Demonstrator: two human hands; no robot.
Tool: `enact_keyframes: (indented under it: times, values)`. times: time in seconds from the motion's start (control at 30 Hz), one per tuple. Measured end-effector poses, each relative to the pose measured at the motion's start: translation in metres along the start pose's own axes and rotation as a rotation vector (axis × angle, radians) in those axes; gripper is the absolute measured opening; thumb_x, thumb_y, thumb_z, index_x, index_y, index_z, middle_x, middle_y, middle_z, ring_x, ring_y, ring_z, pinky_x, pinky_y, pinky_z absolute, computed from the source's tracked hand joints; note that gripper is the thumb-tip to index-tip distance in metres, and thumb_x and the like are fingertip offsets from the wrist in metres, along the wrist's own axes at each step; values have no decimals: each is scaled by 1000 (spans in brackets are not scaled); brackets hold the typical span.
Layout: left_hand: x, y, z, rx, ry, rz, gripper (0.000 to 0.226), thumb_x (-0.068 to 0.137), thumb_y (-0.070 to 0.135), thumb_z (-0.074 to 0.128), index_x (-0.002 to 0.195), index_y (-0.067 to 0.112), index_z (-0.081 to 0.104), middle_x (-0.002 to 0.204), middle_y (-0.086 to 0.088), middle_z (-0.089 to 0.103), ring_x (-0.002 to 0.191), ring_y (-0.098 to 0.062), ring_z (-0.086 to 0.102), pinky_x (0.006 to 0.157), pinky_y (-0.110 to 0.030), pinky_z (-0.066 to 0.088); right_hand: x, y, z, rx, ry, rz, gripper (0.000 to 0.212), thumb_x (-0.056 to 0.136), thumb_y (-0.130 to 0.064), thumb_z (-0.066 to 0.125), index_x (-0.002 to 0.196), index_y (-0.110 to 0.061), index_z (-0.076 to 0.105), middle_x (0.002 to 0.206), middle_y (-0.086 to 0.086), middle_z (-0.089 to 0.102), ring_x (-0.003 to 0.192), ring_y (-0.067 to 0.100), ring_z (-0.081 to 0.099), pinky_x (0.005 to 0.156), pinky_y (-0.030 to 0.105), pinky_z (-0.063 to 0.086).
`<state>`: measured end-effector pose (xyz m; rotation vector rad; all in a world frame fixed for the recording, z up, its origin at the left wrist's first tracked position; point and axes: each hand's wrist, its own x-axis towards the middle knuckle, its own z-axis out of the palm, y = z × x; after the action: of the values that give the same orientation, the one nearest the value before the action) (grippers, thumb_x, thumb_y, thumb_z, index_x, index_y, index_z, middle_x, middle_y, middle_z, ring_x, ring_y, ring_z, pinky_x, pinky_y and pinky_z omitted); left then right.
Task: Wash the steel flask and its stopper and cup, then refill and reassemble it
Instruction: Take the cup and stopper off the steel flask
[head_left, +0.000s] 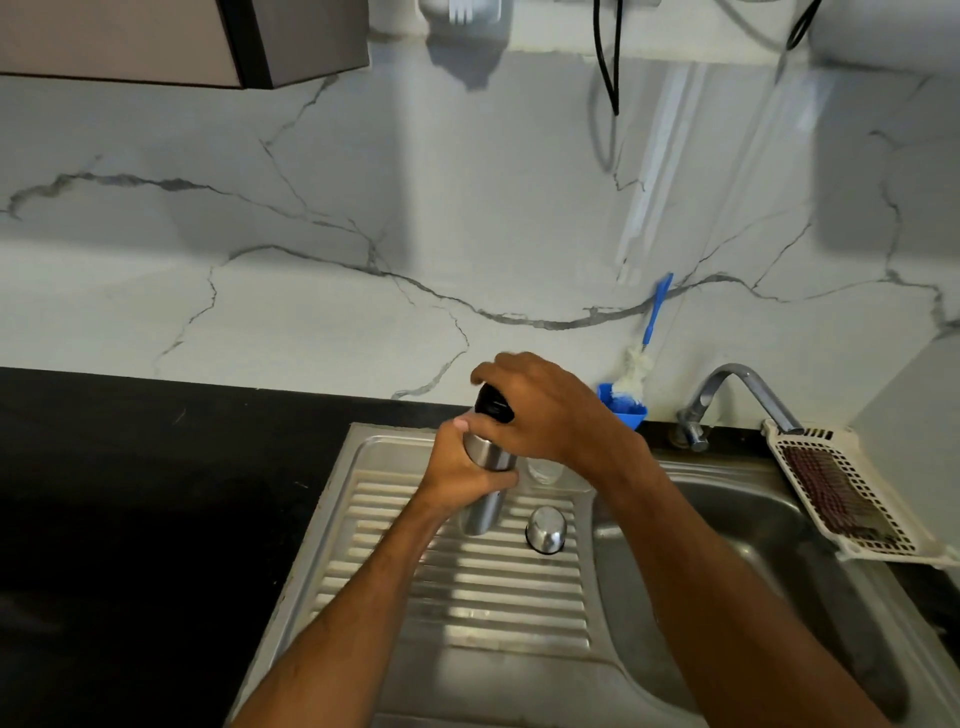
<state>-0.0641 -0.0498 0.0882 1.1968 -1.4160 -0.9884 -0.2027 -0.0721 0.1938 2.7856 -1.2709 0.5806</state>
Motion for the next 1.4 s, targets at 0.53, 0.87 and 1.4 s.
enact_keyframes:
  times: [0.53, 0.87, 1.4]
  values:
    - [-12, 2, 13, -88, 121, -2, 50, 58, -12, 89, 94, 13, 65, 82, 6, 75, 75, -11, 72, 67, -27, 58, 0, -5, -14, 85, -142, -43, 27, 85, -34, 72, 101, -13, 70, 87, 1, 54, 81, 18, 50, 72, 29, 37]
    - [-17, 2, 16, -72, 149, 12, 47, 58, -10, 89, 93, 11, 67, 80, -2, 73, 71, -18, 70, 63, -29, 57, -9, -30, -34, -110, 10, 404, 75, 69, -87, 61, 67, -13, 50, 67, -1, 54, 64, 15, 52, 57, 29, 38]
    - [-26, 11, 17, -69, 136, -7, 48, 59, -13, 88, 89, 17, 65, 75, 4, 73, 67, -11, 69, 61, -25, 56, -16, -33, -38, -19, -18, 395, 67, 68, -77, 72, 83, -13, 64, 82, 3, 65, 81, 23, 61, 67, 32, 48]
